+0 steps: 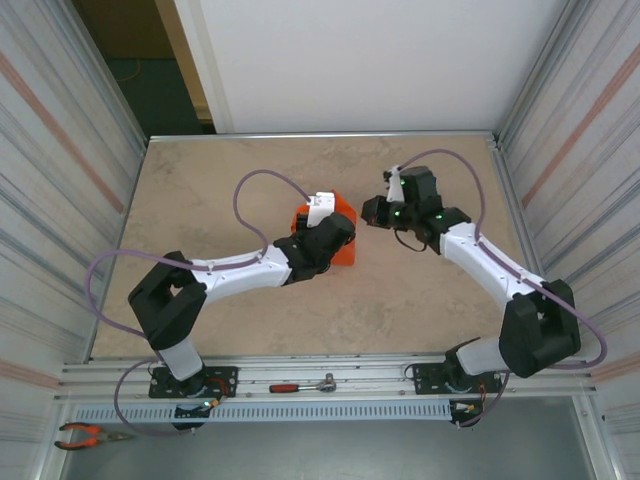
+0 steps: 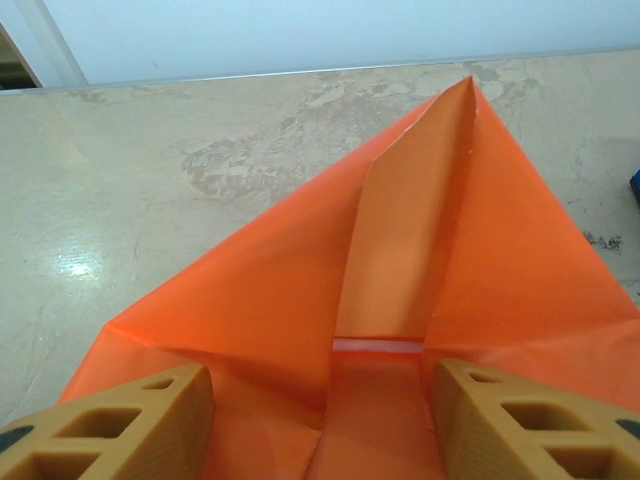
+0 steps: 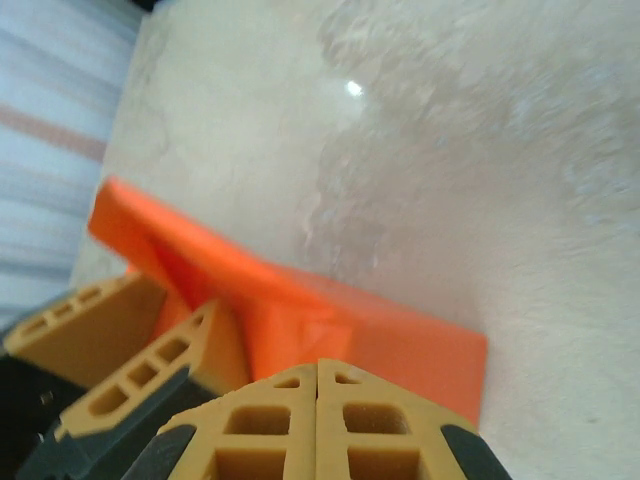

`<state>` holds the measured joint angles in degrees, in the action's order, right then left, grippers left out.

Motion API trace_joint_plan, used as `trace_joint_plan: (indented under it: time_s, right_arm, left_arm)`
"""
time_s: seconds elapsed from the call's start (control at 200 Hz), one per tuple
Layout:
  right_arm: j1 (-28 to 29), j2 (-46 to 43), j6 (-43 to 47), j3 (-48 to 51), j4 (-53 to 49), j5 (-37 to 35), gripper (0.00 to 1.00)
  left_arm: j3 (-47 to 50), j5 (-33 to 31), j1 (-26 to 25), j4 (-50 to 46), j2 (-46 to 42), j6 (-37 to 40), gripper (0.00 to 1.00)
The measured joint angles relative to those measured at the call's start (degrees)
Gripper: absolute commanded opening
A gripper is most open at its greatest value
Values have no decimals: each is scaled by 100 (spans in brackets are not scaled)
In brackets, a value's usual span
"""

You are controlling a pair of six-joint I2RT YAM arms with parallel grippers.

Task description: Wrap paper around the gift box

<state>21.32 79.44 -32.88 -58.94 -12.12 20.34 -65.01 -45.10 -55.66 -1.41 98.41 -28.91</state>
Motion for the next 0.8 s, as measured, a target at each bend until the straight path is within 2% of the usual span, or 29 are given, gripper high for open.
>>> trace_joint_plan:
  time_s: [0.16, 0.341, 0.461, 0.571, 0.797]
  right_arm:
    - [-640, 223, -326, -299, -63, 352, 8]
    - [-999, 1294, -704, -960, -190, 1025, 4]
    - [-1003, 2146, -909, -1545, -269, 1569, 0]
    - [-929, 2745, -1029, -2055, -393, 1947, 0]
    - [-551, 3215, -1043, -2686, -636, 2330, 0]
  left_arm:
    - [0, -4, -4, -2, 2, -7, 59]
    - [0, -22, -13, -2, 7, -11, 59]
    - [0, -46, -22, -4, 11, -33, 59]
    - [-2, -66, -24, -4, 20, -48, 59]
    - [-4, -76, -26, -4, 24, -48, 59]
